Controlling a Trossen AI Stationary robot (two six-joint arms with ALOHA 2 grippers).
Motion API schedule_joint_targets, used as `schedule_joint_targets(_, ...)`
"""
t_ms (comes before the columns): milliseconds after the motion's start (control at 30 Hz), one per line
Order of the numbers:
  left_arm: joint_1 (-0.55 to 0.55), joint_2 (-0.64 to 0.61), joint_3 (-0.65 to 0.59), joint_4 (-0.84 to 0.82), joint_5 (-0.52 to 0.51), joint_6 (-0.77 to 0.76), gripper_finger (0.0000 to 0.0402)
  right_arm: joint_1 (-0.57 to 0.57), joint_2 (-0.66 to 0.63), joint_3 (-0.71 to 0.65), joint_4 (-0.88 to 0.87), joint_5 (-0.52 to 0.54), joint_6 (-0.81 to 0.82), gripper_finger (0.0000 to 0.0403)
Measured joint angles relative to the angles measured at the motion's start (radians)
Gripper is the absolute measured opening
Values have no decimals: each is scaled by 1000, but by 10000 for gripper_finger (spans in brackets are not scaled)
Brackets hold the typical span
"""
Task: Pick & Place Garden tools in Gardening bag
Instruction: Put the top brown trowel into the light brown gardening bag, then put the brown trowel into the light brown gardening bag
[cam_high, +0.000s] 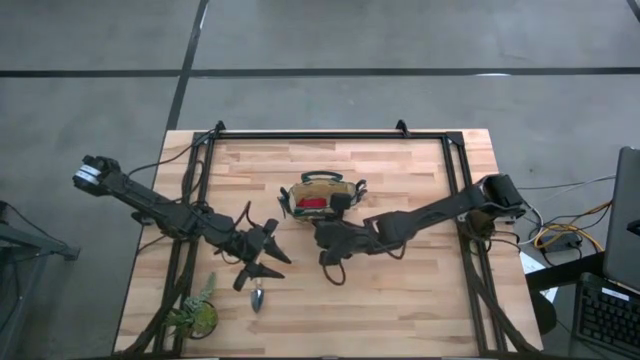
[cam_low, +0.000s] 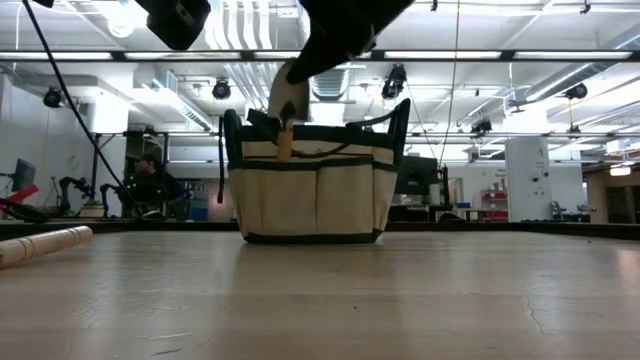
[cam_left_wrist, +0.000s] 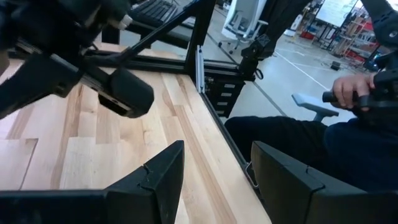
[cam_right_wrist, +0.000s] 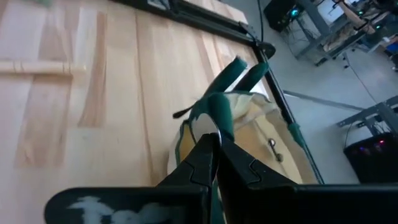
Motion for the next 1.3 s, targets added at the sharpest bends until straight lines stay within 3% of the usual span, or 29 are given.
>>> schedule_joint_targets(667,-2,20,0,-1,-4,-9,191,-66,46,-2,29,-125,-22,8)
schedule_joint_targets(967,-2,20,0,-6,-11,-17,190,-68,46,-5,32,-130,-21,9)
schedule_joint_targets(1100,-2,20,0,-6,-11,-18,190,-69,46,-6,32,-130,-14,29)
schedule_joint_targets(1300,-2,20,0,-8,-11,-24,190,-66,46,-5,33,-129,-13,95)
